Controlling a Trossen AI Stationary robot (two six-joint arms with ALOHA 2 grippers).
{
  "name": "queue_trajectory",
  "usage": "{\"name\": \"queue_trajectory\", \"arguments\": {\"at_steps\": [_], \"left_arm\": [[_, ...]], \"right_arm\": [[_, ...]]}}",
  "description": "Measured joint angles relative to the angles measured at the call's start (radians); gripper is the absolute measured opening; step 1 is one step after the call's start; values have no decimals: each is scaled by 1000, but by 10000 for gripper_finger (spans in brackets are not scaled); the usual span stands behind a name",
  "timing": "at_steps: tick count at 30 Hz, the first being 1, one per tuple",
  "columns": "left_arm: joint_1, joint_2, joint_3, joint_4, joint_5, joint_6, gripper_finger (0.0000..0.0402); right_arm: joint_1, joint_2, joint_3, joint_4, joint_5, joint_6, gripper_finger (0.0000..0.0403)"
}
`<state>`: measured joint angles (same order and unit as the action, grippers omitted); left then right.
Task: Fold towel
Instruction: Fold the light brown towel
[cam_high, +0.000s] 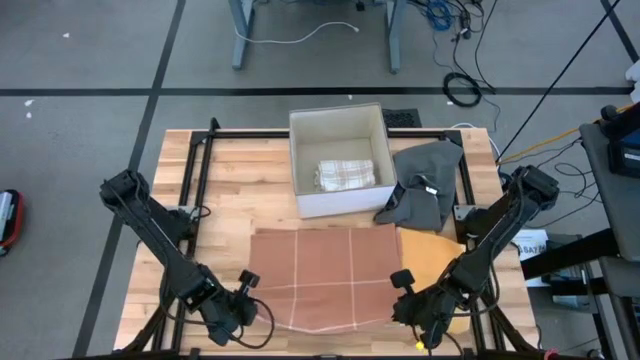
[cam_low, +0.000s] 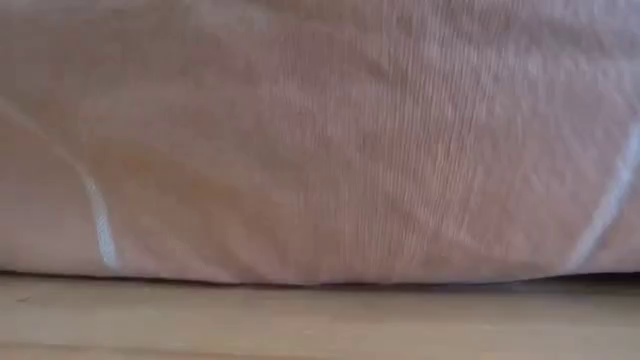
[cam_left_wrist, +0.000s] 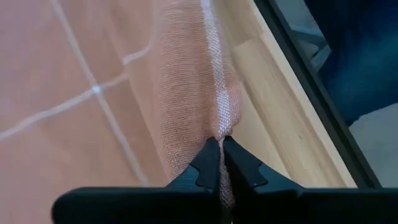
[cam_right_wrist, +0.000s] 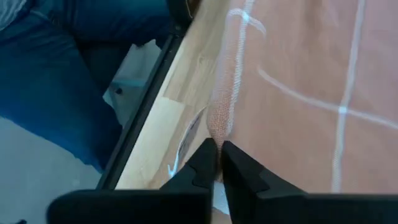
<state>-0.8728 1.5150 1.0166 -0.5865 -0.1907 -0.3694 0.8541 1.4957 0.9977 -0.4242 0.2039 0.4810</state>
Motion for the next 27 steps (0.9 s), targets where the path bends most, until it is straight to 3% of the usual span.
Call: {"name": "queue_trajectory", "arguments": {"at_steps": [9,13,20,27], "left_arm": [[-3,0,-138,202,162,-55,80],[1,0,-163,272,178,-89,98],[32,0,-162,401,107,33,102],[14,0,-162,432,-114,202,103]], "right_arm": [[19,1,-53,182,4,32,106],[19,1,-53,208,5,32,147],[18,1,-53,229,60,-46,172],[11,1,-53,232,114,-103,161]]}}
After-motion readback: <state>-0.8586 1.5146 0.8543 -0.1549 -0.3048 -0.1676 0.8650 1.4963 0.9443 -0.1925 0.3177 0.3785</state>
